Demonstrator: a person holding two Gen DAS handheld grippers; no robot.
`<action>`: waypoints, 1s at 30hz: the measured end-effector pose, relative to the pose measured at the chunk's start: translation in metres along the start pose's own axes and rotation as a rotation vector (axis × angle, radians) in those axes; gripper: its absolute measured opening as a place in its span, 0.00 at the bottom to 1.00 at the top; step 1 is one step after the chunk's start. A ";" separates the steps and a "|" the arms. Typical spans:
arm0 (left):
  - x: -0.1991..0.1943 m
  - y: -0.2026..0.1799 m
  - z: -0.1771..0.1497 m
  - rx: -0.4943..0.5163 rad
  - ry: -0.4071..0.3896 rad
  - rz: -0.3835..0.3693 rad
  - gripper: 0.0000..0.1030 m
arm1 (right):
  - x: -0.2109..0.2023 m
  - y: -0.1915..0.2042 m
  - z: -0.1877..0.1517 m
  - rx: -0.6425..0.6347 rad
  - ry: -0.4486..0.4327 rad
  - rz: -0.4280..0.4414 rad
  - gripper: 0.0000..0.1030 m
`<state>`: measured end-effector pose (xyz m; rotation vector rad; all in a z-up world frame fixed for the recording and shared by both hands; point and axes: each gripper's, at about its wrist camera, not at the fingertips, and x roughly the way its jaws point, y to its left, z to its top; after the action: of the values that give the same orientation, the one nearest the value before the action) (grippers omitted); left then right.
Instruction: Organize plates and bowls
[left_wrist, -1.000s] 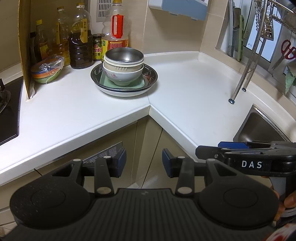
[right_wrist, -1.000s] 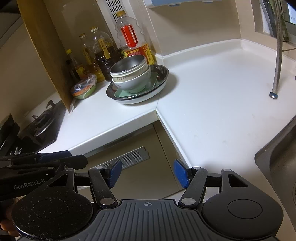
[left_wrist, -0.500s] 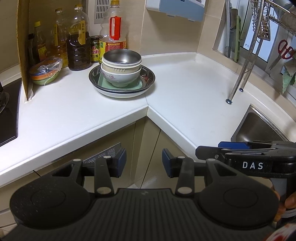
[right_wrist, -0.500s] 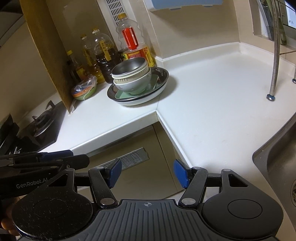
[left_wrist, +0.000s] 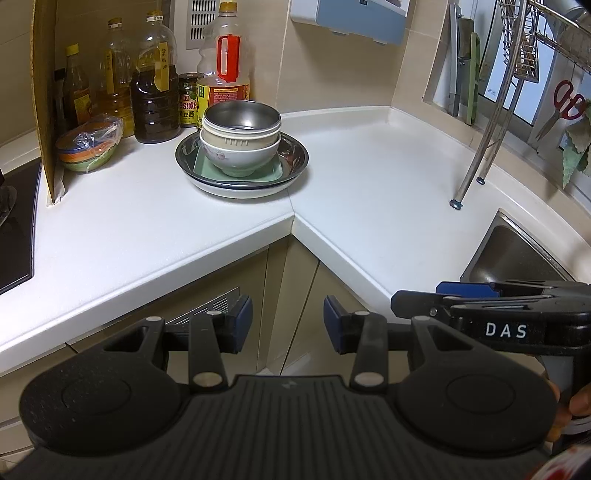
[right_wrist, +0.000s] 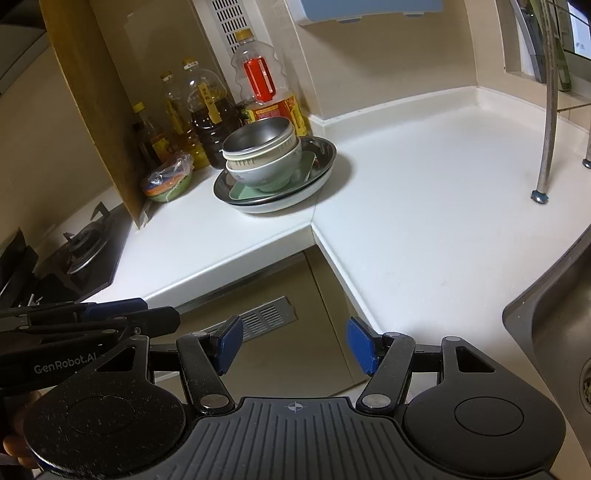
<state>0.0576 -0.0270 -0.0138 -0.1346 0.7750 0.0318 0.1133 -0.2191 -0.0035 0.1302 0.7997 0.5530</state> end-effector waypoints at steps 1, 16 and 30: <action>0.000 0.000 0.000 0.000 0.000 0.000 0.38 | 0.000 0.000 0.000 0.000 0.000 -0.001 0.61; 0.000 0.001 -0.001 0.001 -0.001 0.000 0.38 | 0.000 -0.002 0.001 -0.004 0.001 -0.002 0.61; 0.001 0.001 0.000 0.002 -0.003 0.000 0.38 | 0.001 0.000 0.001 -0.005 0.001 -0.002 0.61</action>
<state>0.0584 -0.0262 -0.0145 -0.1330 0.7724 0.0312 0.1147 -0.2180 -0.0036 0.1244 0.7991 0.5533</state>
